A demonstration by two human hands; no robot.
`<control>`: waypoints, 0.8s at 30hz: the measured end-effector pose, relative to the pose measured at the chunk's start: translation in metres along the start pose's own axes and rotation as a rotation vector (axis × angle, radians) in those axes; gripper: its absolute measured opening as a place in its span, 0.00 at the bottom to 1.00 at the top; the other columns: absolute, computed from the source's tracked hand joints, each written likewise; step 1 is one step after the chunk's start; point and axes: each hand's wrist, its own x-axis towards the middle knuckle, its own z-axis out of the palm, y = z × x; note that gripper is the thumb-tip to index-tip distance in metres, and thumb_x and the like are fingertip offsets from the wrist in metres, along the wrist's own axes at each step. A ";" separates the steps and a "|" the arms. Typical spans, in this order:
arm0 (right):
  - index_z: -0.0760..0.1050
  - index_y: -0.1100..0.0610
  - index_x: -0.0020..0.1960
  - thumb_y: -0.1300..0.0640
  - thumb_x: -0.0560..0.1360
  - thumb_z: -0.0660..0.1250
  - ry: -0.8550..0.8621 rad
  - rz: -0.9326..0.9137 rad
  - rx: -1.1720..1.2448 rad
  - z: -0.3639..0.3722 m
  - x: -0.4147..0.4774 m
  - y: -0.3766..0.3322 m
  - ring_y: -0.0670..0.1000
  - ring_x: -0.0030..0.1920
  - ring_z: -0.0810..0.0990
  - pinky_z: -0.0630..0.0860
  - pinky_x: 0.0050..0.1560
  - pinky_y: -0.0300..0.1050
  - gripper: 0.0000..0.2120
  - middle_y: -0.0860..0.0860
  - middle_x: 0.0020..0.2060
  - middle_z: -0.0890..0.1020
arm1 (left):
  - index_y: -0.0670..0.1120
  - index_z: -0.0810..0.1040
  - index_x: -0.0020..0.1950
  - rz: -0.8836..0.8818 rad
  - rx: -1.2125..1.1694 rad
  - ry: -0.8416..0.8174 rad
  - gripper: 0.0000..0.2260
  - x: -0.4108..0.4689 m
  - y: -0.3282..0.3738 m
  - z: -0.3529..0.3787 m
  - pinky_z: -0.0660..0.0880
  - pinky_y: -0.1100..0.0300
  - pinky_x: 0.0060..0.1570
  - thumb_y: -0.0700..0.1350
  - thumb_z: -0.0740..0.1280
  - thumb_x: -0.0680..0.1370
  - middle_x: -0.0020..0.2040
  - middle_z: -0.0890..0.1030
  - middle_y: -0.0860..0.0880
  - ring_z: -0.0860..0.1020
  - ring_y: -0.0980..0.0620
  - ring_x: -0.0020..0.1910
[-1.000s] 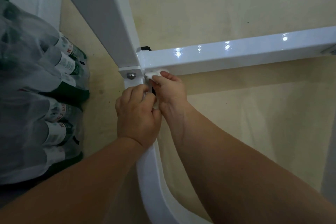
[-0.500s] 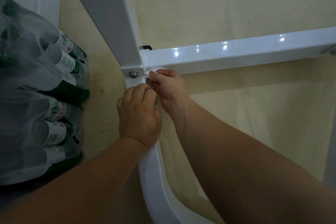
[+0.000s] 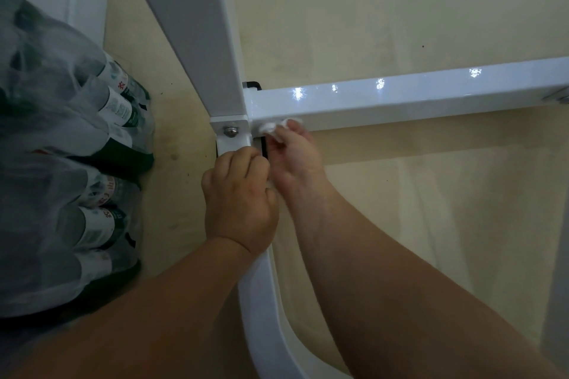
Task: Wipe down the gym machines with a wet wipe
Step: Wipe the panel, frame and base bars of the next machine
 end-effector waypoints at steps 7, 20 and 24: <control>0.71 0.60 0.42 0.81 0.76 0.59 0.157 -0.128 -0.038 -0.014 0.011 -0.023 0.53 0.33 0.75 0.77 0.32 0.40 0.17 0.56 0.36 0.75 | 0.46 0.73 0.44 0.019 0.005 -0.008 0.07 0.000 -0.001 0.000 0.67 0.48 0.46 0.42 0.63 0.67 0.51 0.75 0.47 0.68 0.45 0.52; 0.72 0.60 0.41 0.80 0.75 0.60 0.174 -0.187 -0.083 -0.003 0.005 -0.026 0.50 0.30 0.77 0.77 0.33 0.40 0.16 0.55 0.33 0.75 | 0.46 0.73 0.45 0.017 0.011 -0.018 0.08 0.001 0.000 -0.002 0.67 0.48 0.47 0.41 0.62 0.67 0.51 0.75 0.47 0.69 0.45 0.51; 0.71 0.59 0.38 0.77 0.76 0.57 0.274 -0.314 0.041 -0.020 0.008 -0.093 0.48 0.29 0.71 0.72 0.28 0.36 0.16 0.52 0.32 0.72 | 0.46 0.75 0.48 0.036 0.019 -0.019 0.11 0.001 -0.001 -0.001 0.67 0.49 0.47 0.43 0.59 0.68 0.52 0.76 0.47 0.69 0.45 0.52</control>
